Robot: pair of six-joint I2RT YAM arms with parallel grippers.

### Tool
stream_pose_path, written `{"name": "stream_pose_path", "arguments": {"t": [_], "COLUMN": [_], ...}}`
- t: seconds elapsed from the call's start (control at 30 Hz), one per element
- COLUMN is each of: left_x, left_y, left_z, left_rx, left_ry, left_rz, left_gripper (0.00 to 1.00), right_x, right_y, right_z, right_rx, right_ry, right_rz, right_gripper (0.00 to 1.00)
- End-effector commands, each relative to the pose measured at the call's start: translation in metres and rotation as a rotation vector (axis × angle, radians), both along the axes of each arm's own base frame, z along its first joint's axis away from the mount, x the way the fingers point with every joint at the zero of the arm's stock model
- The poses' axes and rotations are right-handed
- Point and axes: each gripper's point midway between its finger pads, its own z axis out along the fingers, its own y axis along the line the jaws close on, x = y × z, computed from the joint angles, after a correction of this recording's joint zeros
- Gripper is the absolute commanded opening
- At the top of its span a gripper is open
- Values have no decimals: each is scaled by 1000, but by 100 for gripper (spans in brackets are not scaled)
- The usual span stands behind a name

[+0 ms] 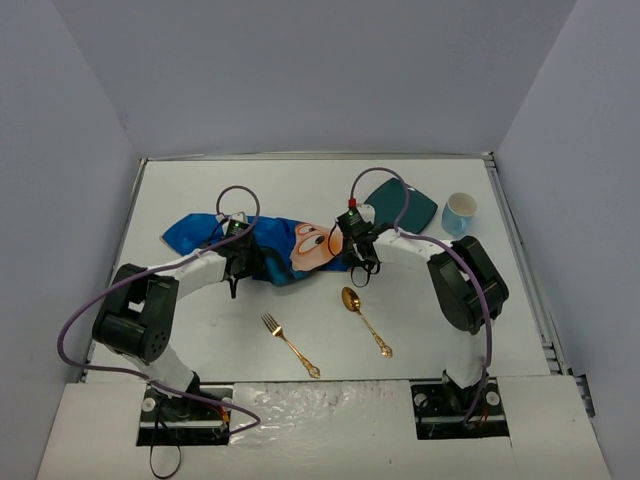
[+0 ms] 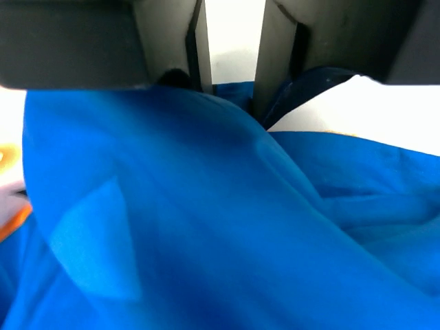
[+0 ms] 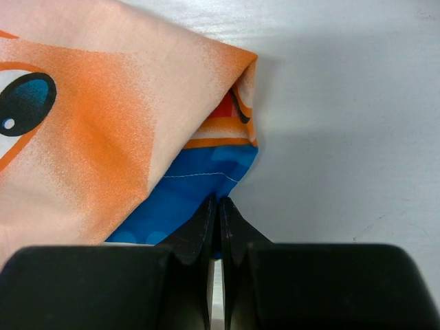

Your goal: Set the dinner table for one person

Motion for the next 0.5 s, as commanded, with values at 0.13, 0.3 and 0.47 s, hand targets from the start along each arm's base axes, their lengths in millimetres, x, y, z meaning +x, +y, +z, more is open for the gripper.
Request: {"name": "stream_pose_path", "arguments": {"t": [0.13,0.3,0.47], "left_x": [-6,-6,14], "left_y": [-5,17,52], "left_z": [-1,62,157], "left_rx": [18,92,150], "left_ry": [52,3,-119], "left_rz": [8,12,42], "left_gripper": [2,0,0], "right_x": [-10,0,21], "right_y": [-12,-10,-23], "right_z": [16,45,98], "right_rx": [-19,-11,-55], "right_ry": [0,-65,-178], "right_rz": [5,25,26], "right_gripper": [0,0,0]}}
